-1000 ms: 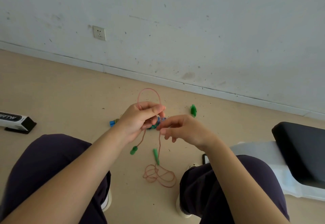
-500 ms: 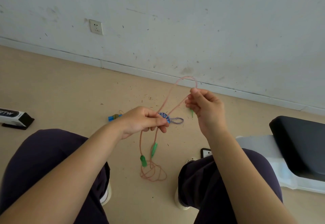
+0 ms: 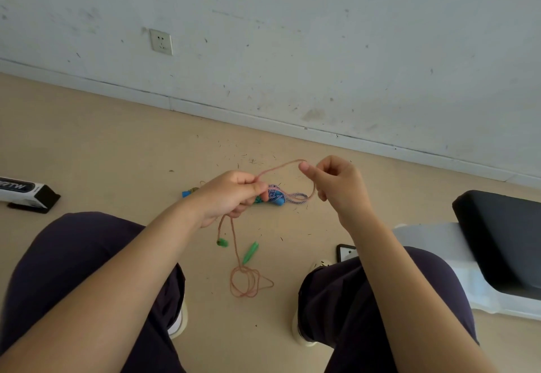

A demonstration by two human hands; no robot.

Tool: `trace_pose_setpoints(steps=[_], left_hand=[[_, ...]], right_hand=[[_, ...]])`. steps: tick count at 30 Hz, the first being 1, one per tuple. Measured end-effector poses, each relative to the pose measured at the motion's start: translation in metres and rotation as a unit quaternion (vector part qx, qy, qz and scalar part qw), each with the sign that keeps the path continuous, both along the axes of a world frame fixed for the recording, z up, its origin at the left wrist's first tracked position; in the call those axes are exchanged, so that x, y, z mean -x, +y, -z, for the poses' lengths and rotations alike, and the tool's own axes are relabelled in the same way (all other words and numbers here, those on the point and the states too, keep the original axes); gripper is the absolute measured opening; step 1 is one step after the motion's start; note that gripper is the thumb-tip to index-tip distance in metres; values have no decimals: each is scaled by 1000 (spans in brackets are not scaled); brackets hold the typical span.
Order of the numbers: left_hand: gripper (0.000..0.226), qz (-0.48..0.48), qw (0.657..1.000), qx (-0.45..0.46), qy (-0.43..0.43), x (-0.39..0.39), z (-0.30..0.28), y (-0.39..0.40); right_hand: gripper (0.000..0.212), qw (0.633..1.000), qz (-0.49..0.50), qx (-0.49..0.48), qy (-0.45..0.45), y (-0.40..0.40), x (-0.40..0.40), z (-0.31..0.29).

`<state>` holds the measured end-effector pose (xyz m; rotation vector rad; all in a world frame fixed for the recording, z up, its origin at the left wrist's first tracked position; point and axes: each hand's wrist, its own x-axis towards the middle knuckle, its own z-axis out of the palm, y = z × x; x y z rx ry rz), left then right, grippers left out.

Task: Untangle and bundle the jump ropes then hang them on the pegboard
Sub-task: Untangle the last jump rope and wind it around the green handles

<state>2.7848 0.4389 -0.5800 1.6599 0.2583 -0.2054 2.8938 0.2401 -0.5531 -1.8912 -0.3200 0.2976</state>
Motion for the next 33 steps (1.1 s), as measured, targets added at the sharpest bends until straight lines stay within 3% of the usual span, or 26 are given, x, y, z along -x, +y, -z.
trace_pose_setpoints(steps=[4,8,11,15,17,20,23,29,33], left_hand=[[26,35,999,-8,18,0,0,-4],[25,5,1000,-2,25,-2,1,-6],[25,-47,998,-17,43,-4,3,-4],[27,-73,989,-102,71,-6,7,-1],[28,-47,996,-40,65,-6,5,0],[26,29,997,62,42,-6,1,1],[22,66,993,95,27,-5,-1,2],[29,78,996,22,36,-1,-10,8],[36,122,992,-10,35,7,-20,20]], right_hand=[[30,996,-42,-34,-75,9,10,-2],[29,990,-8,-38,-133,11,9,-1],[32,987,5,1,-160,9,6,2],[42,983,-33,66,-168,11,10,9],[37,980,-86,62,-168,11,10,9],[25,976,-199,38,-78,12,14,9],[19,971,-236,15,-17,15,18,9],[13,974,-202,84,-65,9,11,3],[9,991,-105,4,-88,2,2,0]])
